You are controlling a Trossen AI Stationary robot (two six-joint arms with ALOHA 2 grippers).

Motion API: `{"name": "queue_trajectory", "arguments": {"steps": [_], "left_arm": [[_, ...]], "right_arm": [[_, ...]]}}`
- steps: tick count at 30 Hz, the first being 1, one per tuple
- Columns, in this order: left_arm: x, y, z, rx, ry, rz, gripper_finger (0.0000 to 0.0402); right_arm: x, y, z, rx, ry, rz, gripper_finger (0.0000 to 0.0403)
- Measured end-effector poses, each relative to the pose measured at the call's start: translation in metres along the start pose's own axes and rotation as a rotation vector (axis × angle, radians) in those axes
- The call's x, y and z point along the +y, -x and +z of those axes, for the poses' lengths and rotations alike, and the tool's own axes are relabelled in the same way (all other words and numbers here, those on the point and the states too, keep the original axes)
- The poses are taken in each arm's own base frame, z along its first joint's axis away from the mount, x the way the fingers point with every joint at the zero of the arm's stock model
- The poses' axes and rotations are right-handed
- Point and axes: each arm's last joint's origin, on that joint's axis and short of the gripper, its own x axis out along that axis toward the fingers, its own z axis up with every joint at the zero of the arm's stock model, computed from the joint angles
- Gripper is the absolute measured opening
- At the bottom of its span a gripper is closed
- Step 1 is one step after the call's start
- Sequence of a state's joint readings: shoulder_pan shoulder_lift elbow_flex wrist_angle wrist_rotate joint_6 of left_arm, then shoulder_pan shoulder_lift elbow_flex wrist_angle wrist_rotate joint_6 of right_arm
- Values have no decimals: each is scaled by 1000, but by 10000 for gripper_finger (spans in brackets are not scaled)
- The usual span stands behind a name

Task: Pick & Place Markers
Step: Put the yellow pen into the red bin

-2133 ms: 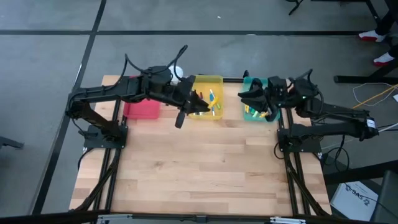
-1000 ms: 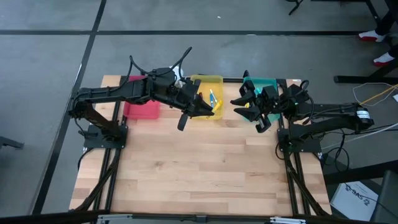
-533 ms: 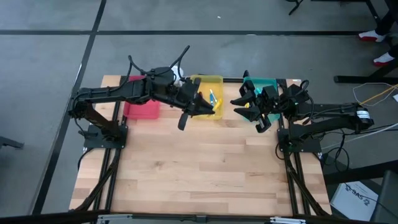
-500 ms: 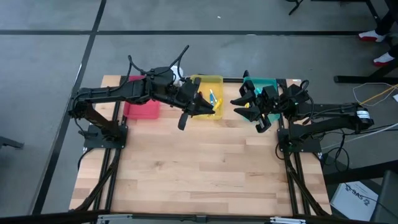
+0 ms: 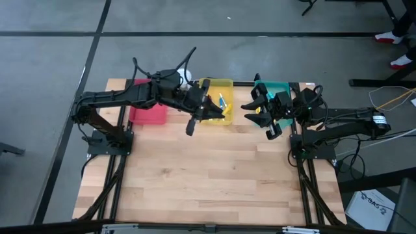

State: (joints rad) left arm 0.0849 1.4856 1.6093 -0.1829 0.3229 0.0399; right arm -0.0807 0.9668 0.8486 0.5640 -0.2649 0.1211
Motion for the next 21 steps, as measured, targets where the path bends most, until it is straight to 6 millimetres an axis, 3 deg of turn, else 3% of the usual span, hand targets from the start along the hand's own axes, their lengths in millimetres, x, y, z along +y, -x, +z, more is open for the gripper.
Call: {"name": "queue_trajectory", "arguments": {"steps": [21], "left_arm": [[-7,9,8,-26,36,-12,25]], "right_arm": [[0,0,0,5,-109,-1,133]]}}
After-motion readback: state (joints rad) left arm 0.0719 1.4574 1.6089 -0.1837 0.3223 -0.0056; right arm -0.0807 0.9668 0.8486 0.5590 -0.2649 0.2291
